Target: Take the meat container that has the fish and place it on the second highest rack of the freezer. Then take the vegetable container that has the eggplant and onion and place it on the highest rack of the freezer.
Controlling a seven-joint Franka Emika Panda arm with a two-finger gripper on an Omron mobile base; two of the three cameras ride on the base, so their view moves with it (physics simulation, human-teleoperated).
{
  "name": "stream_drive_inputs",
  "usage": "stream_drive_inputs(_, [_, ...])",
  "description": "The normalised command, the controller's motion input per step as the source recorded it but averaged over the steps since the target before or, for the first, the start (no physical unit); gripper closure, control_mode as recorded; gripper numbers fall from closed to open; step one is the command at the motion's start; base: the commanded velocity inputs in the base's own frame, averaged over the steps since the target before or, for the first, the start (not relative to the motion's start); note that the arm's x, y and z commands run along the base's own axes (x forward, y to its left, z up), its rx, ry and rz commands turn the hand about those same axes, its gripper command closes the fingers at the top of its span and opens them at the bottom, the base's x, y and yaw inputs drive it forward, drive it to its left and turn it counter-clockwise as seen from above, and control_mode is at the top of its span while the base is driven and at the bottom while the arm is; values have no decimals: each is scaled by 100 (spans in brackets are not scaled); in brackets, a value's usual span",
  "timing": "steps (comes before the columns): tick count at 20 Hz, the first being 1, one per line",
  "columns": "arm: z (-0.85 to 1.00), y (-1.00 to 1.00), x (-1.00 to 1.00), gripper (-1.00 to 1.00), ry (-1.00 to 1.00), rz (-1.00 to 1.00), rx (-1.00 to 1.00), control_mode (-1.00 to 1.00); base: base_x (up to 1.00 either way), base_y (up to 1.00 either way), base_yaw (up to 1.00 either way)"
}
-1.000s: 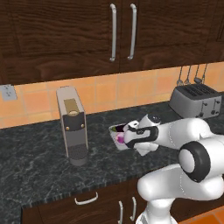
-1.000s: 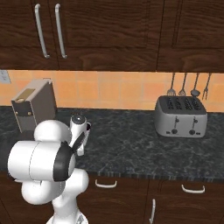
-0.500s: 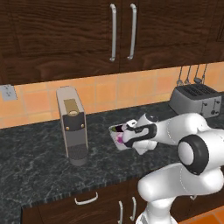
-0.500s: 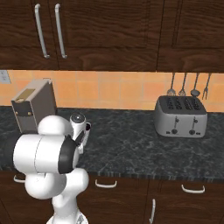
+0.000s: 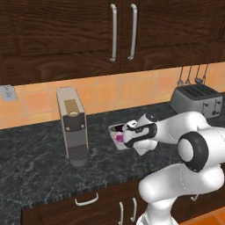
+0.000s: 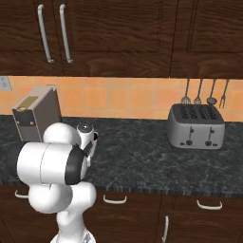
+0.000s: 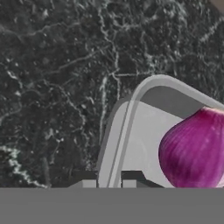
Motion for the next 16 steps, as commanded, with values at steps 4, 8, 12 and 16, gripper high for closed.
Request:
stream_drive_inputs(4, [67, 0, -32, 100, 0, 0, 0, -100, 0, 0, 0])
stream_drive_inputs(8, [100, -1, -64, 100, 2, -2, 0, -100, 0, 0, 0])
stream_drive_inputs(12, [100, -20, -70, 100, 2, -4, 0, -100, 0, 0, 0])
stream_drive_inputs(16, [100, -31, -84, 100, 0, -3, 0, -100, 0, 0, 0])
